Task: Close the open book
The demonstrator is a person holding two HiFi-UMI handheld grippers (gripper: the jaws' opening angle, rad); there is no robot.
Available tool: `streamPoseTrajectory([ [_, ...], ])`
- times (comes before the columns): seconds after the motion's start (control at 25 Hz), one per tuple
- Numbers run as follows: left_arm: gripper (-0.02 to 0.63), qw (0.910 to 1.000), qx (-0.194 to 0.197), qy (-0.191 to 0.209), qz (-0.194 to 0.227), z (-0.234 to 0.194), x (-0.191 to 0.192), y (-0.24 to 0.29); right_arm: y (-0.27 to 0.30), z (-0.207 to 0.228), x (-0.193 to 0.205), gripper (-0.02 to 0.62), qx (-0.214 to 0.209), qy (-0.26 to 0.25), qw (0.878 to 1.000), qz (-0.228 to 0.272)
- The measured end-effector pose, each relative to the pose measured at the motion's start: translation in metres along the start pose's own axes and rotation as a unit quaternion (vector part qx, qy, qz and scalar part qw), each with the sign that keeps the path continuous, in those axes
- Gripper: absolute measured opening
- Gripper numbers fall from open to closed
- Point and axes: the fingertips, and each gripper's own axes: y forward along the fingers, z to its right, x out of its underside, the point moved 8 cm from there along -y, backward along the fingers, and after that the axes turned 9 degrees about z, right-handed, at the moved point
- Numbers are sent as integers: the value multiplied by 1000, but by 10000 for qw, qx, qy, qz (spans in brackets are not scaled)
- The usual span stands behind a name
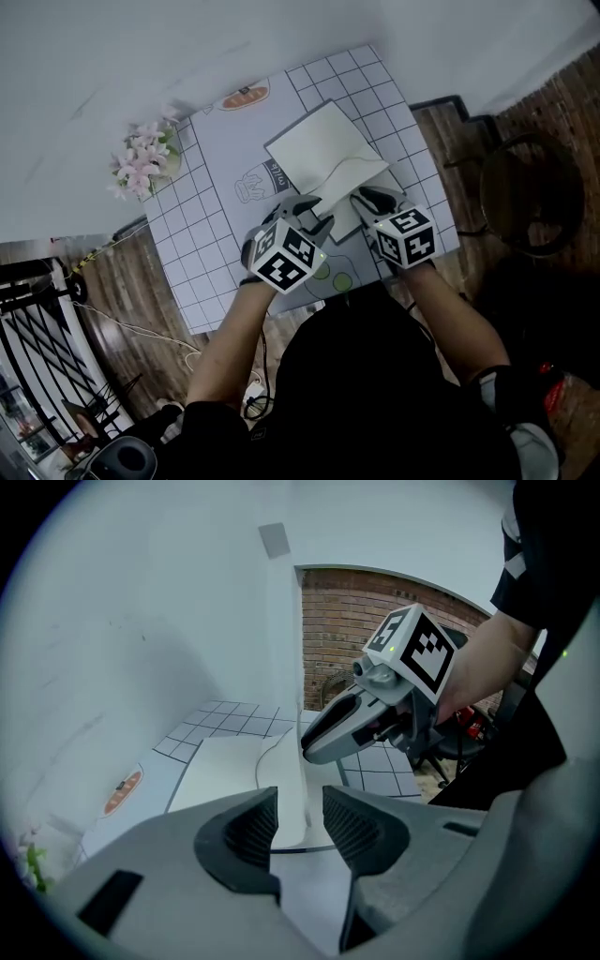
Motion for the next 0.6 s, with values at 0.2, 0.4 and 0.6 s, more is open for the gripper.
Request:
streamPoseTrajectory([
  [0.2, 132, 9995, -100, 97, -292, -10, -1, 7, 5, 2, -18, 75, -82, -72, 9999, 80],
  [0.4, 46, 9973, -532, 152, -478, -31, 0, 7, -2, -3, -34, 72, -322, -216, 9991, 181],
  [0.6, 41, 9951, -801, 139, -562, -53, -6, 0, -13, 2, -32, 71, -353, -92, 9992, 185],
])
